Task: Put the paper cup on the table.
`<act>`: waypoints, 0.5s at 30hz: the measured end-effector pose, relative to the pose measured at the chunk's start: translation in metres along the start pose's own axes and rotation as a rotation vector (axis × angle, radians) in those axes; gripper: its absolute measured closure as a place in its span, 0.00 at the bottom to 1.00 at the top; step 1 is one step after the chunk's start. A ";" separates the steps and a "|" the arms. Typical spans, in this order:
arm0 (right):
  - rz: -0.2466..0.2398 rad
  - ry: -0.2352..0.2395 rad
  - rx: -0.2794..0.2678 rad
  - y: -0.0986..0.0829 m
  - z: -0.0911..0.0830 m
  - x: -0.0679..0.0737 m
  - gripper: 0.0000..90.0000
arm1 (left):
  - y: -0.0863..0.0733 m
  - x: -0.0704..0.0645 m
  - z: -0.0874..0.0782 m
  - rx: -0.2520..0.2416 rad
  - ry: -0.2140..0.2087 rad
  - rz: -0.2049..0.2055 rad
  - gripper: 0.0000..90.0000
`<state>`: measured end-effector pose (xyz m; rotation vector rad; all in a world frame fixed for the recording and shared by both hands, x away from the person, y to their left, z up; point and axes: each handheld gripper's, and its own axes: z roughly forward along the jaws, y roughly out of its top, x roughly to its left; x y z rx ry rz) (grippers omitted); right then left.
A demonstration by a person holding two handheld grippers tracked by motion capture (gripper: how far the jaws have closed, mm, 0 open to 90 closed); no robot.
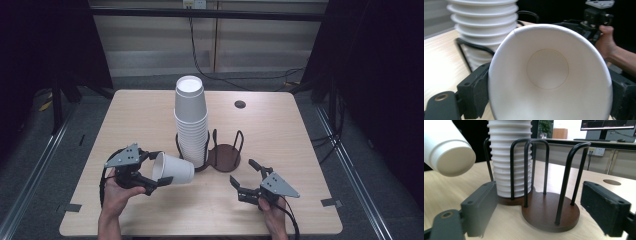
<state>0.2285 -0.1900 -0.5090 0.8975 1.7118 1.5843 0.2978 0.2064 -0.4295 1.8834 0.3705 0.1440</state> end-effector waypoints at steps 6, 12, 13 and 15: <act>0.008 0.001 -0.038 -0.002 -0.004 -0.002 0.14 | 0.004 0.006 -0.010 0.037 0.057 -0.010 0.13; 0.024 -0.002 -0.071 -0.003 -0.007 -0.004 0.14 | 0.009 0.015 -0.015 0.057 0.108 -0.032 0.12; 0.024 -0.003 -0.072 -0.003 -0.007 -0.004 0.14 | 0.010 0.016 -0.016 0.061 0.114 -0.033 0.12; 0.025 -0.005 -0.071 -0.003 -0.007 -0.004 0.14 | 0.013 0.019 -0.019 0.068 0.139 -0.043 0.12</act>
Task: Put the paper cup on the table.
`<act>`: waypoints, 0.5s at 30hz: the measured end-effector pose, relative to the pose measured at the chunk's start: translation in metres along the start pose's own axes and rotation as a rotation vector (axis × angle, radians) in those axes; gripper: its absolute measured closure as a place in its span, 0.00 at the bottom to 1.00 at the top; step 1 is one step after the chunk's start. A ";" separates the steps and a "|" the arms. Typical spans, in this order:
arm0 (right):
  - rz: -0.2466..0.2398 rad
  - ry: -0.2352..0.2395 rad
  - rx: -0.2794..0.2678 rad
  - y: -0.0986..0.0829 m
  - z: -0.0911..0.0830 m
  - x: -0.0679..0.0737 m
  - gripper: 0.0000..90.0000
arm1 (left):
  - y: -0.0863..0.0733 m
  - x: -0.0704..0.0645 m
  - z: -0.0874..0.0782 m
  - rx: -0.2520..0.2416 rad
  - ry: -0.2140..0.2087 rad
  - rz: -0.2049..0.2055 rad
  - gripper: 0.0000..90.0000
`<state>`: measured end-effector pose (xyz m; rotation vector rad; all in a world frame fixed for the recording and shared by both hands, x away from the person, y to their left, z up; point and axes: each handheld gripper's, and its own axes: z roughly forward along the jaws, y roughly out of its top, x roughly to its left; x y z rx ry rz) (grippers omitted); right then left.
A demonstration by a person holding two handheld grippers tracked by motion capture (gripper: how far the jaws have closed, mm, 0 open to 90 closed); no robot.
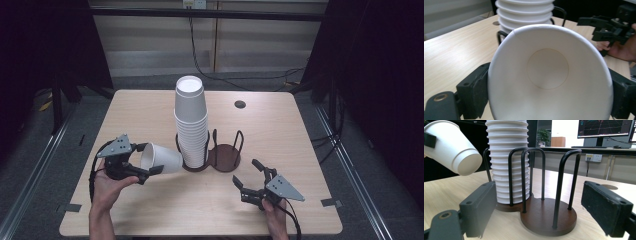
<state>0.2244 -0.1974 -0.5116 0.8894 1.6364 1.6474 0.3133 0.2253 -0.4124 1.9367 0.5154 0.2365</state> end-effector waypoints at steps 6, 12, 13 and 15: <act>-0.001 0.001 -0.001 0.000 0.000 0.000 0.14 | 0.006 0.012 -0.004 0.052 0.029 -0.010 0.12; 0.000 0.000 -0.001 0.000 0.000 0.000 0.14 | 0.016 0.026 -0.006 0.069 0.072 -0.041 0.12; -0.003 0.002 -0.003 0.000 0.000 0.000 0.14 | 0.018 0.027 -0.007 0.075 0.079 -0.039 0.12; -0.002 0.002 -0.003 0.000 0.000 0.000 0.14 | 0.021 0.029 -0.009 0.088 0.088 -0.037 0.12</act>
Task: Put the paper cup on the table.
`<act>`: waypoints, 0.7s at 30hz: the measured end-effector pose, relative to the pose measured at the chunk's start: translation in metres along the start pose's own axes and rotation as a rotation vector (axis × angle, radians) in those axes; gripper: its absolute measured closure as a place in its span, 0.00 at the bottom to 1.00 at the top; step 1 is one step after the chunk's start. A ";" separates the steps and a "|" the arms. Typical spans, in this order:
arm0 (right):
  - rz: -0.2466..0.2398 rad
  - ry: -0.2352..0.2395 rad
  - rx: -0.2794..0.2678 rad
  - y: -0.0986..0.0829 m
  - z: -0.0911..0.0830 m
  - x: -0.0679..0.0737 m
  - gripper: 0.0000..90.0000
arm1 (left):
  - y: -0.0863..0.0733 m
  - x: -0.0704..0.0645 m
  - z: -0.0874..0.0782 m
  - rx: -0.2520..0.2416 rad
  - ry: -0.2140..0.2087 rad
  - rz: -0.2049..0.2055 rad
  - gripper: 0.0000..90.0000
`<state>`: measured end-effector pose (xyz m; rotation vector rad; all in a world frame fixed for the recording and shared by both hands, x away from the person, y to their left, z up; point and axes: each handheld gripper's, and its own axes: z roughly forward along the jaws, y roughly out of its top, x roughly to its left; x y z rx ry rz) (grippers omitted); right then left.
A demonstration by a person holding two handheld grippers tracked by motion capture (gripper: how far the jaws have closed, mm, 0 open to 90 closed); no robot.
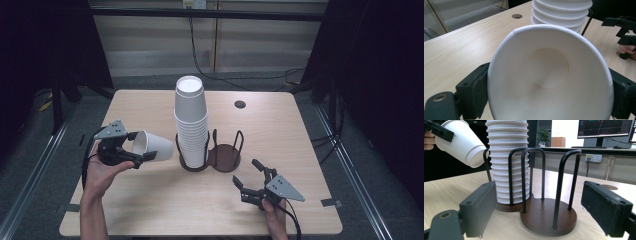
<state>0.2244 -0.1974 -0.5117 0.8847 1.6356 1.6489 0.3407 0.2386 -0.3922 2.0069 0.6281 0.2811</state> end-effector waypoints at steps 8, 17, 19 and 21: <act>0.001 0.000 0.001 0.000 0.000 0.000 0.14 | 0.007 0.014 0.009 0.088 0.025 -0.008 0.12; 0.000 0.001 0.000 0.000 0.000 0.000 0.14 | 0.015 0.025 0.020 0.220 0.067 -0.005 0.12; 0.000 0.000 0.000 0.000 0.000 0.000 0.14 | 0.017 0.026 0.021 0.249 0.078 -0.015 0.12; 0.003 0.000 0.002 0.000 0.000 0.000 0.15 | 0.020 0.027 0.021 0.269 0.078 -0.014 0.12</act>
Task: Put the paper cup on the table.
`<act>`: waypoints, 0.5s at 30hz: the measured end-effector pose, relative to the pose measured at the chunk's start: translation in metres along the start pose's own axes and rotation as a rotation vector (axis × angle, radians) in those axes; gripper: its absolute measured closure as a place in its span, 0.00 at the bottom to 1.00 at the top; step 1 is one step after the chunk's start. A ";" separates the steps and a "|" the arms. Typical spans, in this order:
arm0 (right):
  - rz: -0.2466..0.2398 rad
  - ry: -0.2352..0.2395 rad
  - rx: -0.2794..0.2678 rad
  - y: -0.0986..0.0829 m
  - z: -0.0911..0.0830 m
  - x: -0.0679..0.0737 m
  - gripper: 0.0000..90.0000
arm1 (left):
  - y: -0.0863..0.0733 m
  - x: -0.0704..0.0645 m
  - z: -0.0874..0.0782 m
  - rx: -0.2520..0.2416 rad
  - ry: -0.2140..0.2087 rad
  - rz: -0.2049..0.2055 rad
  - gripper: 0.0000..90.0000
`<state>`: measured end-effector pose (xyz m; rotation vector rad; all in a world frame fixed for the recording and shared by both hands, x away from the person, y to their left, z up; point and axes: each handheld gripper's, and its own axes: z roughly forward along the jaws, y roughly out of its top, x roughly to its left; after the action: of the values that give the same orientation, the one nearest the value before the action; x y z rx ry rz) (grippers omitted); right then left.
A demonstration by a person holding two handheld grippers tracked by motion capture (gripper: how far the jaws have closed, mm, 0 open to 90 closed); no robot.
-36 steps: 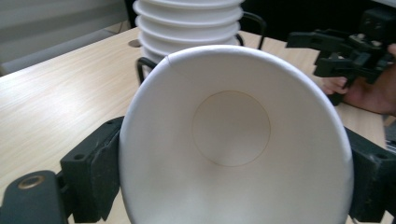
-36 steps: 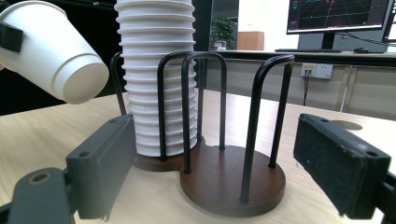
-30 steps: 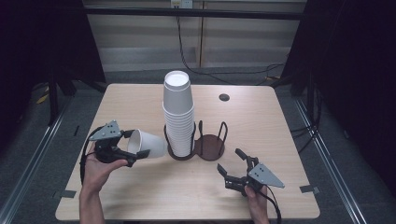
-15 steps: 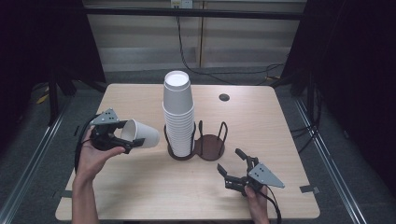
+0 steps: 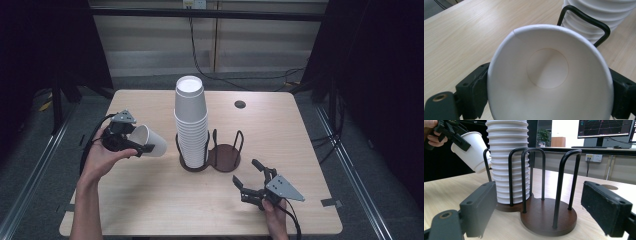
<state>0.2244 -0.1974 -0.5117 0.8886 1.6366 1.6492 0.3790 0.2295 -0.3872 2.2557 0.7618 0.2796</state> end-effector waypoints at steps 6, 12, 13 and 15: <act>0.000 0.000 0.001 0.000 0.000 0.000 0.15 | 0.009 0.000 0.002 0.059 -0.003 0.028 0.12; 0.000 0.000 0.000 0.000 0.000 0.000 0.15 | 0.014 0.003 0.007 0.105 0.005 0.049 0.11; 0.000 0.000 0.000 0.000 0.000 0.000 0.15 | 0.014 0.004 0.009 0.116 0.007 0.055 0.11; 0.001 -0.001 0.001 0.000 0.000 0.000 0.15 | 0.013 0.005 0.013 0.148 0.012 0.062 0.11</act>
<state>0.2245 -0.1974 -0.5116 0.8900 1.6366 1.6489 0.3941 0.2176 -0.3869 2.4217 0.7416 0.2743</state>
